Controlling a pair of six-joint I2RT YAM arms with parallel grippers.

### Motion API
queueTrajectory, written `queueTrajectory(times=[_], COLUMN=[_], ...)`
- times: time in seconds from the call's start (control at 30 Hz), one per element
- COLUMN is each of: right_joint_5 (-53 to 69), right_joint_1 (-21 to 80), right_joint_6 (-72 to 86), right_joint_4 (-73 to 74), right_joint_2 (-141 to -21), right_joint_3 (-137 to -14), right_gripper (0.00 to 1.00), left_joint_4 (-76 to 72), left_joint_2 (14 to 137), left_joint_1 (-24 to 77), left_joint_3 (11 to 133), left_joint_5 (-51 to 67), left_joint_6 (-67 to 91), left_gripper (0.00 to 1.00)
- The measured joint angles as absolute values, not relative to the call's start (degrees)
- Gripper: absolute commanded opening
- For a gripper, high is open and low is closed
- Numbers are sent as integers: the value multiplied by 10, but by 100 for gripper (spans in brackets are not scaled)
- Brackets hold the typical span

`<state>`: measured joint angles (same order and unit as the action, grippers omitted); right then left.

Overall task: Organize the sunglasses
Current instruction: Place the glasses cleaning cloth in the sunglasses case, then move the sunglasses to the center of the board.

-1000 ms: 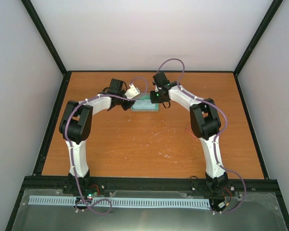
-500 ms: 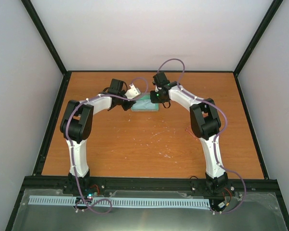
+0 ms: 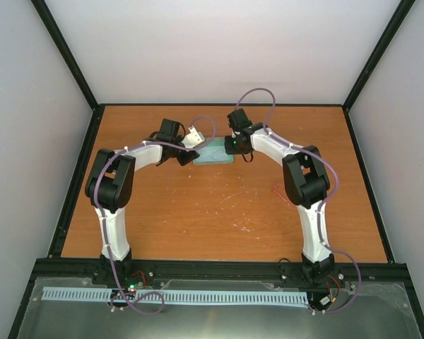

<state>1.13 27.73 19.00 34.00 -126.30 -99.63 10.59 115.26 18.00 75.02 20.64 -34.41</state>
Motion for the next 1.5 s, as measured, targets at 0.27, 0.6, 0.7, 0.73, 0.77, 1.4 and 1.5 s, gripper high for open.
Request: queueTrajectory(times=[0.27, 0.6, 0.7, 0.73, 0.77, 1.4, 1.5], right_joint_5=[-37, -65, -75, -78, -80, 110, 122], right_joint_1=[270, 155, 86, 69, 54, -18, -18], right_joint_6=[209, 315, 348, 355, 362, 428, 429], right_joint_4=[318, 352, 398, 414, 434, 562, 561], right_joint_2=[-1153, -972, -917, -905, -893, -984, -1001], right_joint_3=[-909, -757, -720, -714, -708, -683, -698], right_gripper=[43, 46, 38, 33, 30, 45, 45], left_joint_4=[84, 107, 126, 134, 137, 143, 139], left_joint_2=[1093, 1006, 1017, 1025, 1033, 1102, 1097], left_joint_1=[180, 177, 177, 177, 177, 177, 177], left_joint_3=[701, 681, 719, 738, 753, 818, 797], left_joint_5=[205, 237, 253, 259, 263, 296, 293], left_joint_6=[-326, -312, -309, -307, -305, -297, -296], left_gripper=[36, 14, 15, 15, 15, 16, 16])
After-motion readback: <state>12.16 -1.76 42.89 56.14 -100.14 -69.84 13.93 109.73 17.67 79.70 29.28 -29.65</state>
